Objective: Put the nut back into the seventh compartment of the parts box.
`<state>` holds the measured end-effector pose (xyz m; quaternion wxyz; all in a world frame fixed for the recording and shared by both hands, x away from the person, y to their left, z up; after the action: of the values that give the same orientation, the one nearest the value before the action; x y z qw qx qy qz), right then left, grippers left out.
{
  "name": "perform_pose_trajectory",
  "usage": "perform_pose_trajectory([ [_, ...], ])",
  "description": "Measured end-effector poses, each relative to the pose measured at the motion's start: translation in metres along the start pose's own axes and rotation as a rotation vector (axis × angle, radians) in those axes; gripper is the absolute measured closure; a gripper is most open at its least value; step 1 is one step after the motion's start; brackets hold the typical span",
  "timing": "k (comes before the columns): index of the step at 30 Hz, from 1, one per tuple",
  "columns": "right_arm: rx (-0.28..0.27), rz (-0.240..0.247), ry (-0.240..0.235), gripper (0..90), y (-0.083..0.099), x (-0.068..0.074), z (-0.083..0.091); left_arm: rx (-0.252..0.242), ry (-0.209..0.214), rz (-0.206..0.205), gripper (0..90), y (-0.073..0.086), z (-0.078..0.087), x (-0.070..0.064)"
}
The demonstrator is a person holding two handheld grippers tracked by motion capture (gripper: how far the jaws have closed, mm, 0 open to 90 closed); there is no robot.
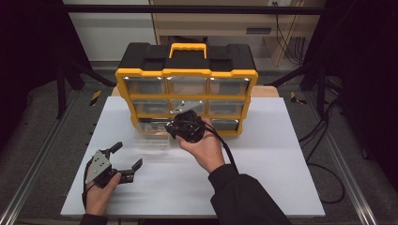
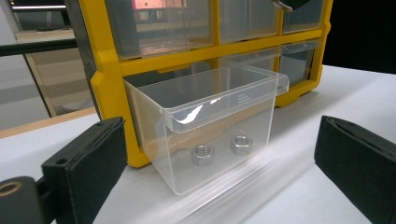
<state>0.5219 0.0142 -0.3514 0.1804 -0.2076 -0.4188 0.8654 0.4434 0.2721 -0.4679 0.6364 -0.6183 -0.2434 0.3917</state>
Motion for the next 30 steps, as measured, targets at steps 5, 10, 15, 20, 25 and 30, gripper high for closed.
perform_pose_trajectory([
  [5, 0.005, 0.012, -0.005, 69.8, -0.005, 0.003, -0.005, 0.0, 0.0, 0.0, 2.3, 0.0, 0.0, 0.0],
  [10, 0.019, 0.021, -0.016, 69.8, -0.009, 0.004, -0.012, -0.002, -0.001, 0.002, 2.4, 0.0, 0.0, 0.0],
  [15, 0.027, 0.035, -0.027, 69.8, -0.014, 0.008, -0.019, -0.002, 0.0, 0.002, 2.3, 0.0, 0.0, 0.0],
  [20, 0.041, 0.046, -0.037, 69.8, -0.016, 0.01, -0.026, -0.003, 0.0, 0.003, 2.3, 0.0, 0.0, 0.001],
  [25, 0.055, 0.04, -0.044, 69.8, -0.015, 0.011, -0.031, -0.004, -0.001, 0.004, 2.3, 0.0, 0.001, 0.001],
  [30, 0.06, 0.039, -0.042, 69.8, -0.015, 0.01, -0.033, -0.004, 0.0, 0.004, 2.3, 0.0, 0.001, 0.001],
])
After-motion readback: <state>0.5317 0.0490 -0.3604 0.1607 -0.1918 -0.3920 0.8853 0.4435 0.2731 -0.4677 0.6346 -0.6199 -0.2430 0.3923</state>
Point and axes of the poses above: each handheld gripper's, and its own axes: z roughly backward along the jaws, y roughly out of its underside, x roughly to its left, the point moved 2 cm from there along -z, roughly forward along the jaws, and after that the axes turned 15 degrees about z, right-handed, at the moved point
